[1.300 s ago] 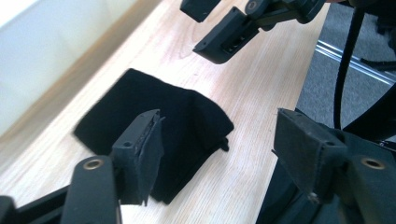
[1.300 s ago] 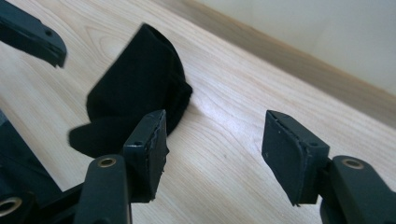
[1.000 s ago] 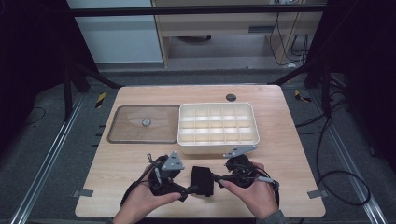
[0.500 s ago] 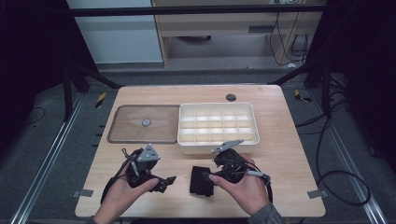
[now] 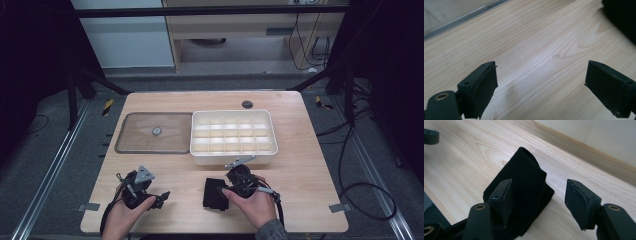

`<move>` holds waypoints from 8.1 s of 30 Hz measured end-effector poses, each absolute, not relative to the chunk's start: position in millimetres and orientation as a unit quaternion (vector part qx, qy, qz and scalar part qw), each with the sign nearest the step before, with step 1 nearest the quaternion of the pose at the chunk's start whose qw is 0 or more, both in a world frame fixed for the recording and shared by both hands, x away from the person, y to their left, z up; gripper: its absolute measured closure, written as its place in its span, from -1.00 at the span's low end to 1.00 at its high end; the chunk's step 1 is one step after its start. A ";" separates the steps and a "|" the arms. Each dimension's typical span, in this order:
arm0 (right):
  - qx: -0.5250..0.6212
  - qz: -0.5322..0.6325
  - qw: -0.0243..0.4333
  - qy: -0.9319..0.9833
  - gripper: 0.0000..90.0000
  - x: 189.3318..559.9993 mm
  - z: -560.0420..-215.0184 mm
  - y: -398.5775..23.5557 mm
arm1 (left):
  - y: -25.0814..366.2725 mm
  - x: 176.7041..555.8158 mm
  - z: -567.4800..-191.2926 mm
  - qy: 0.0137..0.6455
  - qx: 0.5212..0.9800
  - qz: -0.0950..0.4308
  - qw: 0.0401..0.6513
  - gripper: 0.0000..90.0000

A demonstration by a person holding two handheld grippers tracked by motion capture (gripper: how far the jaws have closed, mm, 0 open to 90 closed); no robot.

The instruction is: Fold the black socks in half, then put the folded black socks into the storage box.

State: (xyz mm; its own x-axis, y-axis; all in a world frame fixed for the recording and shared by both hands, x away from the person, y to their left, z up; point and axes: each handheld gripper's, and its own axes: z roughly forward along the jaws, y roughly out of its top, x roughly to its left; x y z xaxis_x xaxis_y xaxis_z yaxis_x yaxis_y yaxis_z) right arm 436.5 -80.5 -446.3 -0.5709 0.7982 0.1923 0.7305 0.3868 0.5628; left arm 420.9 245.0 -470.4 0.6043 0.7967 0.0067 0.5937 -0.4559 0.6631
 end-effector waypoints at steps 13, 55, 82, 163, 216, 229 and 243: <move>0.471 0.297 0.050 0.829 -0.31 438.8 -460.6 -60.8 | 270.2 420.6 -486.7 0.446 0.823 0.172 0.307 -0.75; 0.437 0.284 0.007 0.854 0.33 440.8 -474.0 -39.0 | 283.9 423.4 -491.3 0.459 0.818 0.173 0.299 -0.76; 0.415 0.315 0.074 0.850 0.35 430.1 -422.5 -76.4 | 287.3 425.1 -495.3 0.464 0.817 0.177 0.292 -0.84; 0.491 0.199 0.197 0.825 0.34 557.3 -380.5 -182.8 | 293.9 429.6 -509.0 0.455 0.803 0.201 0.329 -1.00; 0.496 0.159 0.174 0.836 0.35 563.2 -408.2 -178.3 | 291.1 428.6 -509.4 0.458 0.800 0.200 0.331 -1.00; 0.500 0.150 0.161 0.837 0.36 566.4 -414.1 -177.5 | 290.6 428.5 -509.3 0.456 0.802 0.199 0.330 -1.00; 0.498 0.143 0.168 0.838 0.36 565.7 -423.3 -175.1 | 290.1 428.4 -509.2 0.454 0.803 0.199 0.330 -1.00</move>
